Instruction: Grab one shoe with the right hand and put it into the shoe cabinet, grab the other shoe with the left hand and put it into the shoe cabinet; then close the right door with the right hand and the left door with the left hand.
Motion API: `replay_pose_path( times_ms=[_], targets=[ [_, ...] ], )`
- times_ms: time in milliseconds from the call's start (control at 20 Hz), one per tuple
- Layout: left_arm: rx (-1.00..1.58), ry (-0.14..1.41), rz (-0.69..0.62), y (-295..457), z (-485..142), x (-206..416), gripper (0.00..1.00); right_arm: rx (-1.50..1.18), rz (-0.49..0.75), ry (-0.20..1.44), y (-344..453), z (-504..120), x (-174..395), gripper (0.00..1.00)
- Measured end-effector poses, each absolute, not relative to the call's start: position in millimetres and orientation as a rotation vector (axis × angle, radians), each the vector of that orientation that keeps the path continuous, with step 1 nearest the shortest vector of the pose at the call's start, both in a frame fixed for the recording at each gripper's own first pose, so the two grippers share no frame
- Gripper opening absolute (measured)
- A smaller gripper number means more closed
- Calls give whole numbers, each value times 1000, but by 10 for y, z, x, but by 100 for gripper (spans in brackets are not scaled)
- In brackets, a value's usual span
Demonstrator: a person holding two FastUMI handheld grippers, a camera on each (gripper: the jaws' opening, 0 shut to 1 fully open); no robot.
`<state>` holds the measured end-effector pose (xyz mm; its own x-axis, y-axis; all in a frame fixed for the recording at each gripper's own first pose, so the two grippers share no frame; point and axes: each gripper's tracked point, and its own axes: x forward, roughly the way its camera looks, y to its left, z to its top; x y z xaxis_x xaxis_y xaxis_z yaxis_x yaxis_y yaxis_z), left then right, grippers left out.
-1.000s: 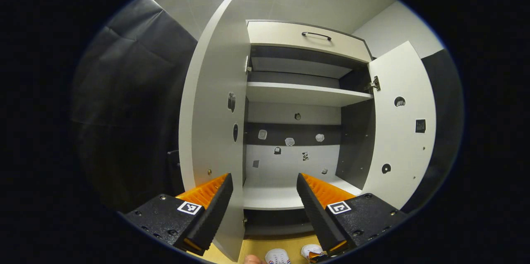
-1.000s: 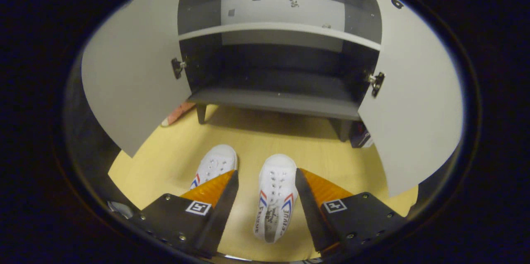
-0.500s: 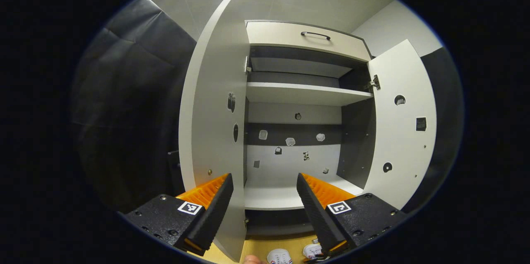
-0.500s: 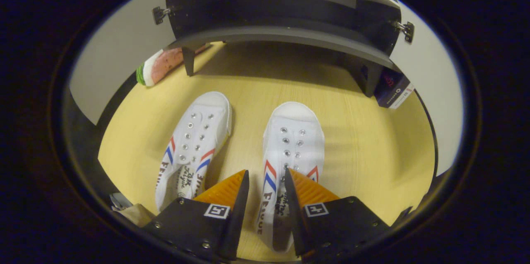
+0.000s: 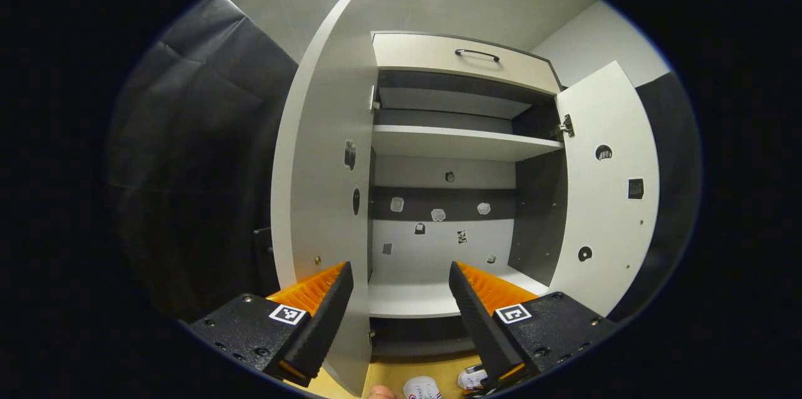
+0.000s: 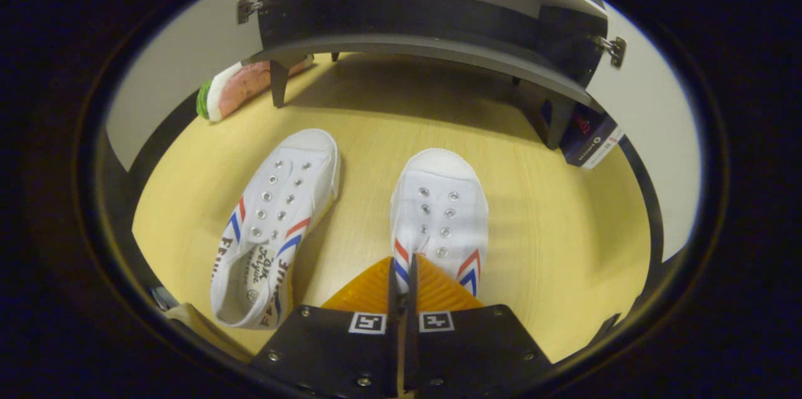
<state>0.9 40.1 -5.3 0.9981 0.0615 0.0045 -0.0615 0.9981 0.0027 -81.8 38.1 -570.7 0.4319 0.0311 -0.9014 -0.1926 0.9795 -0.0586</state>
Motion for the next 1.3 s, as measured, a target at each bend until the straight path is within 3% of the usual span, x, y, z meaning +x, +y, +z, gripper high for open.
replay_pose_path(
  times_ms=[300,500,750,900,1300],
  targets=[
    [18,-7,58,402,-59,2,94,-18,98,973,300,-4966,-585,5],
    [5,8,47,383,-118,24,94,12,107,804,343,-4120,-275,5],
    [9,11,45,386,-139,27,94,33,115,539,366,-2755,458,5],
    [-8,6,37,381,-120,31,94,0,131,424,379,-2261,995,5],
    [-18,1,42,390,-114,27,94,-123,113,371,364,-2068,2481,5]
  ],
)
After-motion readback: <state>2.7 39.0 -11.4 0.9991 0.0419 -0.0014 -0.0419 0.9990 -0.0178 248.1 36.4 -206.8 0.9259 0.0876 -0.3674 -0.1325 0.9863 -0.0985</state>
